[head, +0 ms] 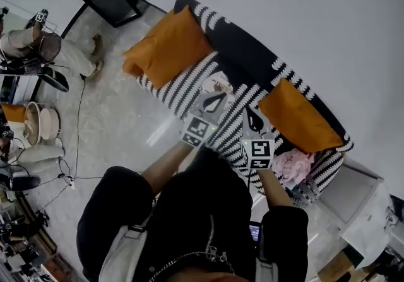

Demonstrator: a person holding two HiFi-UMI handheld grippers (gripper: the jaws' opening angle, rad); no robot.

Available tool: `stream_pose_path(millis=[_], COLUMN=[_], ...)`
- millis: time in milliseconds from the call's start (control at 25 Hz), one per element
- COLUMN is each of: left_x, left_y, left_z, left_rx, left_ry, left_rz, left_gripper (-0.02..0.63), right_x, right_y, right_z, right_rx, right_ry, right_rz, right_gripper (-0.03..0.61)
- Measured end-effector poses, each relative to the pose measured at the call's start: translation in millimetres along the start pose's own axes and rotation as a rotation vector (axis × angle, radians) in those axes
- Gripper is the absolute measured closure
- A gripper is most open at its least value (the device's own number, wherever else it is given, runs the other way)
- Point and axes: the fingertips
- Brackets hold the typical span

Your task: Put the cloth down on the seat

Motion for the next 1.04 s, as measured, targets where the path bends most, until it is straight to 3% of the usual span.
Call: stream_pose_path(millis=[600,1040], left_x=[54.1,52.8], left_y=[6.7,10.2], left_z=[-46.3,-42.1], left_rx=[0.014,0.010], left_ry=[0.067,0.060], left_rz=[-0.056,-0.051], left_gripper=[0.604,0.604], right_x=[38.8,45.7], right_y=[-27.3,-26.8], right_z=[-31.2,-34.8], right_rx=[0.020,0.027], right_ry=[0.103,0.121], right_rz=[-0.022,-0.021], right_gripper=[0.577,0.577])
Point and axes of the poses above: the fingertips, and each gripper's own axes: z forward along the fingers, y to its right, x out of its top, and after that the axes turned 12 degrees about x, right-handed
